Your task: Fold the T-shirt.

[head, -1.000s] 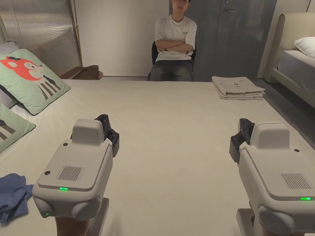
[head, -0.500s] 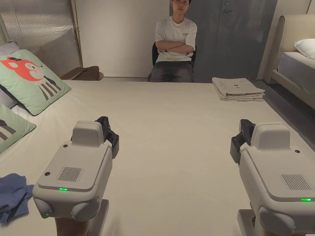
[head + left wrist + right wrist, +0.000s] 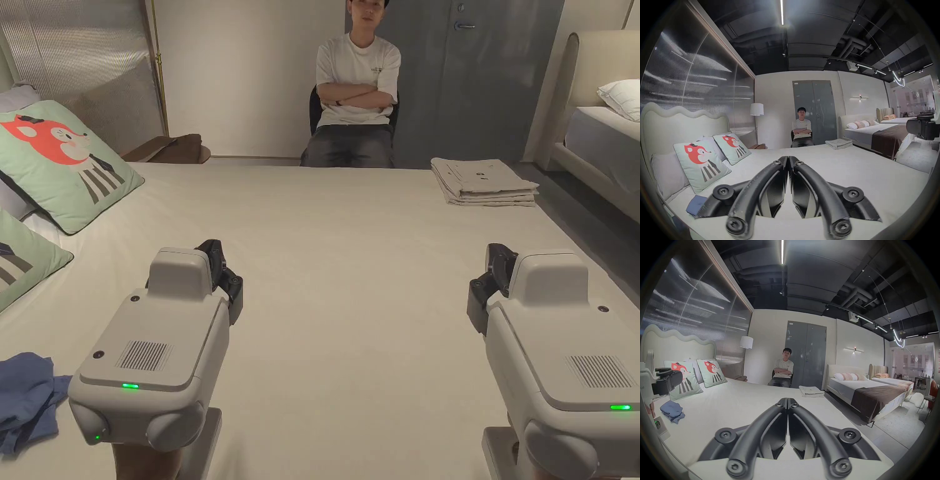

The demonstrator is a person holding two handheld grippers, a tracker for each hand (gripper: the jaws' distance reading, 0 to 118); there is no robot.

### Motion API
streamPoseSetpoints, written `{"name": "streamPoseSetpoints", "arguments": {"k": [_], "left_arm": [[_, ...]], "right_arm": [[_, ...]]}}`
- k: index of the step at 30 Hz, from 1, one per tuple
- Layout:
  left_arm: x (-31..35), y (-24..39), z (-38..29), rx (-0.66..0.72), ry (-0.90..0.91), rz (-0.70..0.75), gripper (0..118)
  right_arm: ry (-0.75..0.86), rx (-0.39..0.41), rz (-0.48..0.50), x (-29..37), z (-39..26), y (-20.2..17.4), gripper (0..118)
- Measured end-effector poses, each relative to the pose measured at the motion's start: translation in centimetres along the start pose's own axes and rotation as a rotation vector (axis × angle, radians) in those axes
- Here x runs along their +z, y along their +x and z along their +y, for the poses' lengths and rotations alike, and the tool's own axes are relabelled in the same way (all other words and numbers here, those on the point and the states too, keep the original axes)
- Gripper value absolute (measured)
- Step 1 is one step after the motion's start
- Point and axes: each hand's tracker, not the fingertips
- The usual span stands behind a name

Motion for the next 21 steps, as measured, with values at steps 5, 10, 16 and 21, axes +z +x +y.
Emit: {"name": "streamPoseSetpoints", "arguments": {"k": [5, 10, 16, 21], "left_arm": [[-0.10, -0.01, 0.05, 0.003, -0.002, -0.002, 0], [-0.08, 0.00, 0.07, 0.009, 0.002, -0.002, 0], [-0.05, -0.17, 0.10, 0.036, -0.005, -0.021, 59], [0.10, -0.20, -0.05, 0.052, 0.006, -0.021, 110]], "right_arm": [[0.000, 0.003, 0.000, -0.03, -0.01, -0.03, 0], [-0.003, 0.007, -0.001, -0.03, -0.02, -0.05, 0], [-0.024, 0.017, -0.002, -0.14, -0.18, -0.08, 55], [-0.019, 0.010, -0.019, -0.20, -0.56, -0.12, 113]]}}
